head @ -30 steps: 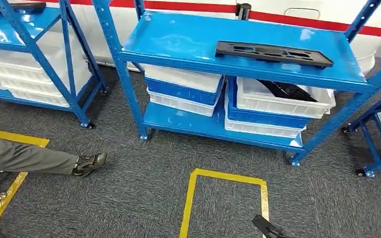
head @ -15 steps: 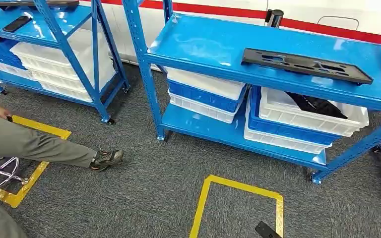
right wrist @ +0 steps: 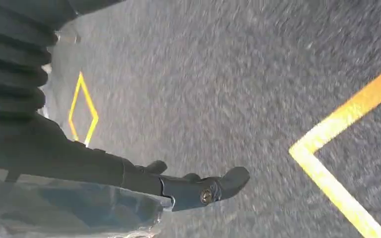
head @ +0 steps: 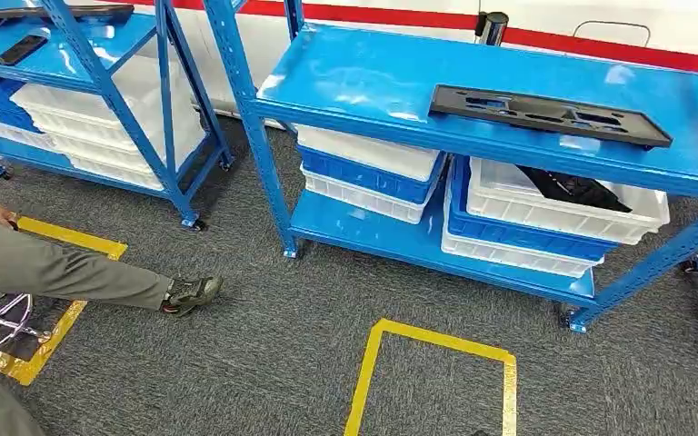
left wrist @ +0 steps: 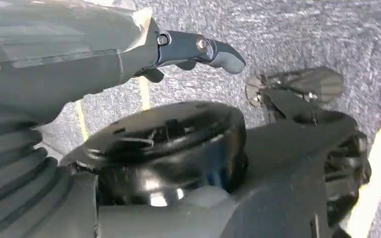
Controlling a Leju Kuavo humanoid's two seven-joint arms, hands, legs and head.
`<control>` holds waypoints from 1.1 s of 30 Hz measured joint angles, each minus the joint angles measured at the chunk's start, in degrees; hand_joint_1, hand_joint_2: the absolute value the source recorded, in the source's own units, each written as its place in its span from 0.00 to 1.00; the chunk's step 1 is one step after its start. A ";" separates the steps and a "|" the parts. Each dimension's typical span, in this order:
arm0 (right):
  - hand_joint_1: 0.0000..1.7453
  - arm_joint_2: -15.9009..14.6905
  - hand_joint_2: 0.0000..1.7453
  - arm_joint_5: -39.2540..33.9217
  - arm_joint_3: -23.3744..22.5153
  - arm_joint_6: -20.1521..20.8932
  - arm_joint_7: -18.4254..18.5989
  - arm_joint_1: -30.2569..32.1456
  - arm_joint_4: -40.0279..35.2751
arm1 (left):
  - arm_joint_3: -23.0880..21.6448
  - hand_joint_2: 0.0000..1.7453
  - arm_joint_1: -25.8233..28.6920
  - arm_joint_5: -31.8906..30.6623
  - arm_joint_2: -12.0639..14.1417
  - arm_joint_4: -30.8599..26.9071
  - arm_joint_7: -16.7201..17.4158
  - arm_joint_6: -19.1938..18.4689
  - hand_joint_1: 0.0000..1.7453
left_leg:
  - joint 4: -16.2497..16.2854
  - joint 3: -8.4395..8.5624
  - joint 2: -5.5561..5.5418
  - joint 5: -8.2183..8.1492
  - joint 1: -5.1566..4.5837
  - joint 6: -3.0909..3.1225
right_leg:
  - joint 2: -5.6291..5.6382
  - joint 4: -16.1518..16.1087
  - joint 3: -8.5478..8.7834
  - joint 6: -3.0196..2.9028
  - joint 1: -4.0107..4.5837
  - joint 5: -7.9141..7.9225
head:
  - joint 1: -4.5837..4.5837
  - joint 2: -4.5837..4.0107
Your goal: Take the parts from the cabinet and place them on the table.
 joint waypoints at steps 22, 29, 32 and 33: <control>0.00 1.71 1.00 -26.83 8.18 2.89 -4.22 7.56 -3.28 | 24.80 0.00 5.63 -23.20 -0.48 -5.47 -0.17 -3.15 0.00 | -0.26 0.30 0.12 -0.39 0.16 -0.85 | 0.04 -0.03 0.13 -0.48 0.20 -0.32 | -0.02 0.00; 0.00 2.34 1.00 -36.96 11.41 3.87 -5.75 10.33 -4.57 | 34.14 0.00 7.63 -31.98 -0.68 -7.34 -0.20 -4.43 0.00 | -0.22 0.35 0.14 -0.47 0.10 -0.99 | 0.03 -0.04 0.18 -0.49 0.21 -0.33 | 0.00 0.00; 0.00 2.60 1.00 -40.91 12.74 4.31 -6.41 11.45 -5.11 | 37.94 1.00 8.51 -35.41 -0.72 -8.15 -0.20 -4.81 0.00 | -0.21 0.38 0.14 -0.50 0.00 -1.03 | 0.03 -0.04 0.18 -0.48 0.21 -0.33 | 0.00 0.00; 0.00 2.69 1.00 -42.22 13.23 4.46 -6.58 11.78 -5.29 | 39.18 1.00 8.82 -36.51 -0.77 -8.44 -0.20 -4.96 0.00 | -0.21 0.39 0.15 -0.50 -0.02 -1.03 | 0.03 -0.04 0.18 -0.48 0.21 -0.33 | 0.00 -0.02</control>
